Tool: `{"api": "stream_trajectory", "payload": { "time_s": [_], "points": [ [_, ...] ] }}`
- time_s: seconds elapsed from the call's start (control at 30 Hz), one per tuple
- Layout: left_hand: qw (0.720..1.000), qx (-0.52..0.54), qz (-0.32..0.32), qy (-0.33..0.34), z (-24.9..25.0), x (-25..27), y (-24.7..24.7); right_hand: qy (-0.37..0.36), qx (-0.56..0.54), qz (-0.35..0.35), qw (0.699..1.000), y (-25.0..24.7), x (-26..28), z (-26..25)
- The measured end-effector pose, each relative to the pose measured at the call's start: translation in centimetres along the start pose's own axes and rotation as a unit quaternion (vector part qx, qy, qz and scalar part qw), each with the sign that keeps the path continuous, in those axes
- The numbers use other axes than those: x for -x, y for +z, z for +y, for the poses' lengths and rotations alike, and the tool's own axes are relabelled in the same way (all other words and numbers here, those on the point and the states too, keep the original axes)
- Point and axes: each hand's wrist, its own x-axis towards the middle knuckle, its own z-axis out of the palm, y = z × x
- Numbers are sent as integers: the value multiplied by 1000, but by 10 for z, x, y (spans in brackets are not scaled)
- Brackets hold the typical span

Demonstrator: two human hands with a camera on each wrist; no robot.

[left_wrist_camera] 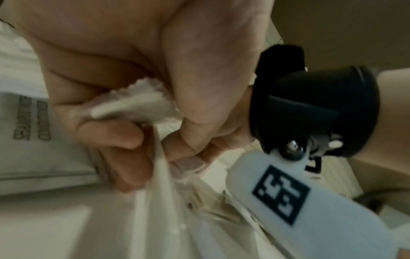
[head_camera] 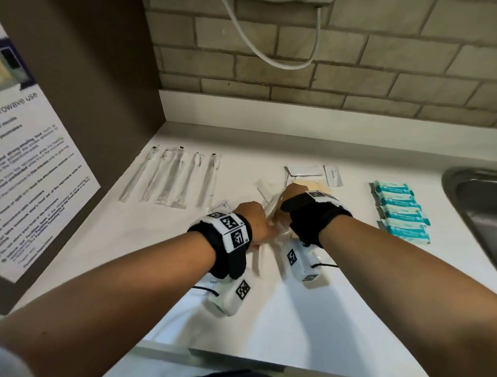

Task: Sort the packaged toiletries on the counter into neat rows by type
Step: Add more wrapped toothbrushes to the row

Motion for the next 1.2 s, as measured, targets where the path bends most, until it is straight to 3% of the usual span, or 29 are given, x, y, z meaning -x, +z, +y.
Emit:
{"api": "stream_trajectory", "payload": {
  "time_s": [0.1, 0.2, 0.3, 0.37, 0.5, 0.63, 0.73, 0.87, 1.03, 1.13, 1.2],
  "points": [
    [999, 47, 5, 2, -5, -4, -15, -2, -15, -19, 1000, -1, 0, 4],
    [993, 109, 54, 13, -11, -7, -35, 2, -27, -43, 999, 0, -1, 1],
    [973, 210, 91, 4, -17, -14, -52, -15, -30, -15, 999, -7, -2, -6],
    [961, 255, 104, -10, -19, -17, -60, -27, -99, 9, 995, -16, -3, -11],
    [936, 345, 62, -10, -13, -22, -62, -102, -176, 16, 979, -32, 11, -26],
    [907, 420, 30, 12, 0, -25, -59, -183, -84, 3, 980, -36, 30, -31],
    [872, 487, 2, 39, 4, -28, -60, -207, -95, -35, 973, -44, 34, -19],
    [881, 471, 23, 43, 3, -36, -62, -198, -125, -117, 965, -55, 18, 3],
    [906, 408, 71, 83, 1, -43, -76, -106, -110, -95, 984, -67, -24, 24],
    [915, 377, 91, 112, -5, -46, -90, -113, 3, -60, 992, -61, -32, 21],
    [922, 353, 94, 125, -11, -44, -98, -148, 73, -79, 983, -52, -21, 5]
  ]
}}
